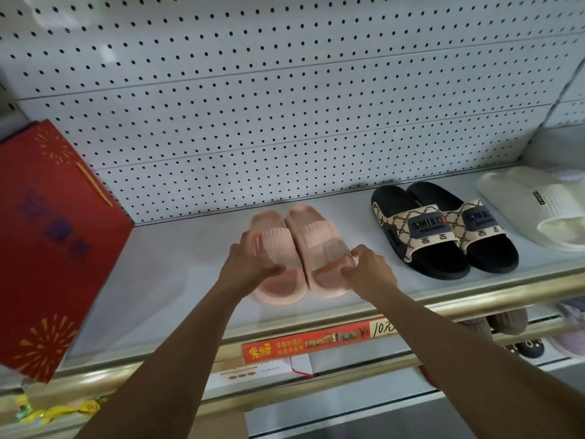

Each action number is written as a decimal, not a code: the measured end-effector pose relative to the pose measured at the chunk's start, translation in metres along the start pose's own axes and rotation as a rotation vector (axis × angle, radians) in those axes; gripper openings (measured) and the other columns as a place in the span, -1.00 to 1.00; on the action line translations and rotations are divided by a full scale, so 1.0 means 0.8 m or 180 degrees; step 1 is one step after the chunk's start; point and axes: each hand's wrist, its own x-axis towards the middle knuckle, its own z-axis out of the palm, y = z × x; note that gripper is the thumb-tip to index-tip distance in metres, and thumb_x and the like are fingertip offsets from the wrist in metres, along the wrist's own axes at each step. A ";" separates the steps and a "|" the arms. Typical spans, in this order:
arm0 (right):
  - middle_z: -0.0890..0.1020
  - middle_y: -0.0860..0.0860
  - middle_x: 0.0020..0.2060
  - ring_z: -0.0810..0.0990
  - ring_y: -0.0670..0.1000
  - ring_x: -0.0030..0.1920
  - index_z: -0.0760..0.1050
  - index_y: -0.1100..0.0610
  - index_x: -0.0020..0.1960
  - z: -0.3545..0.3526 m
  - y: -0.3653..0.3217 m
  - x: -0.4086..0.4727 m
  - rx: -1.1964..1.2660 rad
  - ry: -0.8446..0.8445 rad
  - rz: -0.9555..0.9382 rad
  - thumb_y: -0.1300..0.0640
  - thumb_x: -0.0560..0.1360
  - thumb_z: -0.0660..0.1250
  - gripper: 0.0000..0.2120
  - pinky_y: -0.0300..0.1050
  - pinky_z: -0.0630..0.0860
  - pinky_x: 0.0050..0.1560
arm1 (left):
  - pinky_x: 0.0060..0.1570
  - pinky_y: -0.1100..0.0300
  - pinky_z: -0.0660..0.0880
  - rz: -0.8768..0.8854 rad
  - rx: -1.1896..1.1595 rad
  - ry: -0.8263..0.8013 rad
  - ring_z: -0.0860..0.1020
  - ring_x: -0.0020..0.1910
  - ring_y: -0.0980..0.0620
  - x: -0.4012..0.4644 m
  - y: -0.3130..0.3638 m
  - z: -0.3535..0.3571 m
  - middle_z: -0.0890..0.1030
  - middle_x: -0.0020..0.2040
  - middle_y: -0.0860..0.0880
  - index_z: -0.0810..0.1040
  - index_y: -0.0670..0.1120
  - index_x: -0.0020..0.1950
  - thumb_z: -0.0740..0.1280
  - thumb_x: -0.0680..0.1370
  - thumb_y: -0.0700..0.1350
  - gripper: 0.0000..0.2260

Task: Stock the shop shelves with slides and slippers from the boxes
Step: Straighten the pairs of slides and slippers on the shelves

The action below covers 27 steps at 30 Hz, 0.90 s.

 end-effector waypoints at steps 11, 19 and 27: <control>0.57 0.07 -0.09 0.62 0.14 -0.25 0.37 0.12 0.23 0.002 -0.003 -0.001 0.0005 -0.0130 -0.0040 0.16 0.45 0.24 -0.66 0.05 0.63 -0.13 | 0.10 -0.10 0.55 0.0117 -0.0088 -0.0195 0.48 0.17 -0.15 0.009 -0.005 -0.011 0.39 0.29 -0.11 0.27 0.09 0.43 0.58 0.29 -0.10 -0.21; 0.56 0.08 -0.07 0.64 0.14 -0.24 0.21 0.12 0.35 -0.007 -0.002 -0.007 0.0149 -0.0359 -0.0003 0.06 0.55 0.17 -0.60 0.08 0.61 -0.09 | 0.09 -0.03 0.52 -0.0025 -0.0048 -0.0141 0.41 0.23 -0.13 0.003 0.000 -0.008 0.32 0.33 -0.10 0.21 0.10 0.49 0.56 0.31 -0.02 -0.17; 0.52 -0.04 -0.28 0.59 0.12 -0.08 0.27 0.00 0.39 -0.024 0.059 -0.045 0.0659 0.0431 -0.0471 -0.08 0.58 0.11 -0.60 0.10 0.52 0.01 | 0.10 0.08 0.51 0.0398 -0.0543 0.1048 0.57 0.02 0.02 -0.060 0.043 0.049 0.57 0.15 0.00 0.44 -0.03 0.32 0.43 0.47 -0.10 -0.57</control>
